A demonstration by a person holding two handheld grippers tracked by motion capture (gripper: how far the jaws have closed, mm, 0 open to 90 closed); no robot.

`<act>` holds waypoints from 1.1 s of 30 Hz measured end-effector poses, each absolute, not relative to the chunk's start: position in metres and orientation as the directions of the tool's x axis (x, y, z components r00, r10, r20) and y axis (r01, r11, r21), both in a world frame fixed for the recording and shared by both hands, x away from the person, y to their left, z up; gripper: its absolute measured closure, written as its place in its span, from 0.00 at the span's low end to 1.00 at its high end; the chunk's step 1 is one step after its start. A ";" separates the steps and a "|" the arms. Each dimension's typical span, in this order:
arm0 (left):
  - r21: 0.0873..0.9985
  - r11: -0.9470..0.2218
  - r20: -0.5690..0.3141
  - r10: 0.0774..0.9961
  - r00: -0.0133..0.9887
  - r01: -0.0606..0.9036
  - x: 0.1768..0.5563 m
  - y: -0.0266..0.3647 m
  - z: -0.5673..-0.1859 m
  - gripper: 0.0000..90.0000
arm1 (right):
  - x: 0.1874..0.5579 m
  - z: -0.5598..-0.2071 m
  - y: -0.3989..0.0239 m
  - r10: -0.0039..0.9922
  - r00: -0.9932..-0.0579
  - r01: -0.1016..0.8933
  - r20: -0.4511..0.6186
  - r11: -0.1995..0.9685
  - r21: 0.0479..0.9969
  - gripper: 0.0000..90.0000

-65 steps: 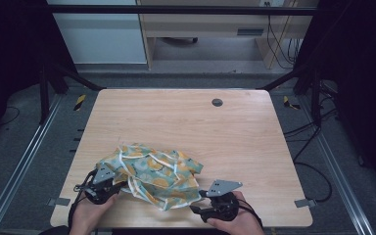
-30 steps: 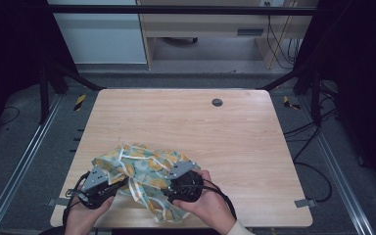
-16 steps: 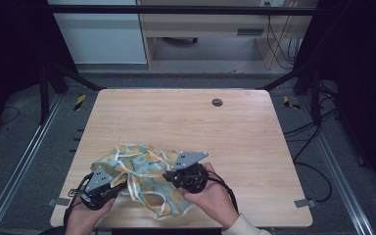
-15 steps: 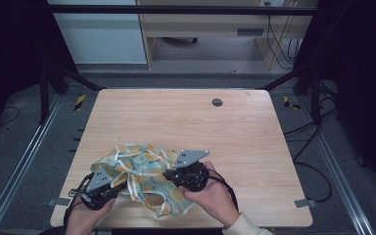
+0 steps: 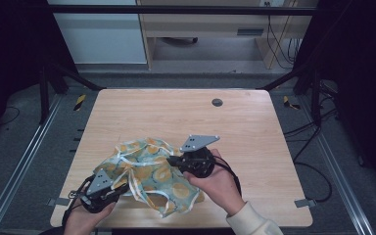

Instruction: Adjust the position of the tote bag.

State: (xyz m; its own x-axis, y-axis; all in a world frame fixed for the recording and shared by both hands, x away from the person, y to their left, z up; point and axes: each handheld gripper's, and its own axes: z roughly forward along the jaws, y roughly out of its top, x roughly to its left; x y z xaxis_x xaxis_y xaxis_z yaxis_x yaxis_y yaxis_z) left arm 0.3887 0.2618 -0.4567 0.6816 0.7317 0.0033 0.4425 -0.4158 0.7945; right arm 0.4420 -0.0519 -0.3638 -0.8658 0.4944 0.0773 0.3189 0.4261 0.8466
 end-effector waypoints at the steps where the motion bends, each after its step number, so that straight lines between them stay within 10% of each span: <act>1: 0.799 -0.405 -0.002 0.737 0.676 0.445 0.388 0.263 -0.455 0.77 | 0.441 -0.364 -0.051 0.492 -0.867 0.317 0.073 0.433 0.844 0.98; 21: 0.873 -0.370 0.052 0.718 0.694 0.317 0.382 0.252 -0.388 0.66 | 0.453 -0.355 -0.055 0.514 -0.852 0.339 0.095 0.406 0.849 0.98; 33: 0.858 -0.388 0.023 0.685 0.728 0.337 0.403 0.212 -0.415 0.29 | 0.454 -0.347 -0.055 0.515 -0.851 0.342 0.108 0.386 0.857 0.98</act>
